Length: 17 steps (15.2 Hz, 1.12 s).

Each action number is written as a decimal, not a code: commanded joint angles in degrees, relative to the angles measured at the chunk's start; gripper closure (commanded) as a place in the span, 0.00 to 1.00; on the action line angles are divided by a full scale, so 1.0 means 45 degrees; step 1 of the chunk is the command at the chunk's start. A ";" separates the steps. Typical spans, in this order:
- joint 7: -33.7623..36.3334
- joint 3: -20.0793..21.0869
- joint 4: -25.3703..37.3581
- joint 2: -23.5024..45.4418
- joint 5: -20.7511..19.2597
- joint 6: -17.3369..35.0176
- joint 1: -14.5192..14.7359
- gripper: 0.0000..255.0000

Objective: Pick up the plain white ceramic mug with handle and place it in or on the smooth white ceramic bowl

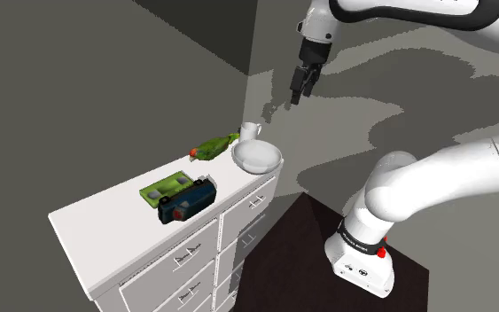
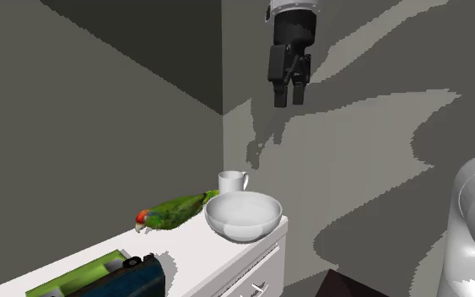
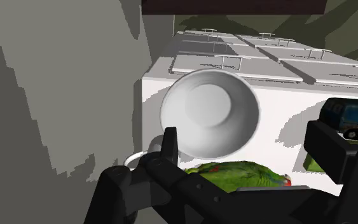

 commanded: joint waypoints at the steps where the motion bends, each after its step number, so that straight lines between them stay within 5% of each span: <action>1: 0.0000 0.0000 0.0000 0.0000 0.0000 0.0000 0.0000 0.00; 17: -0.1920 -0.1107 0.1926 0.7338 -0.0218 0.4246 0.0087 0.00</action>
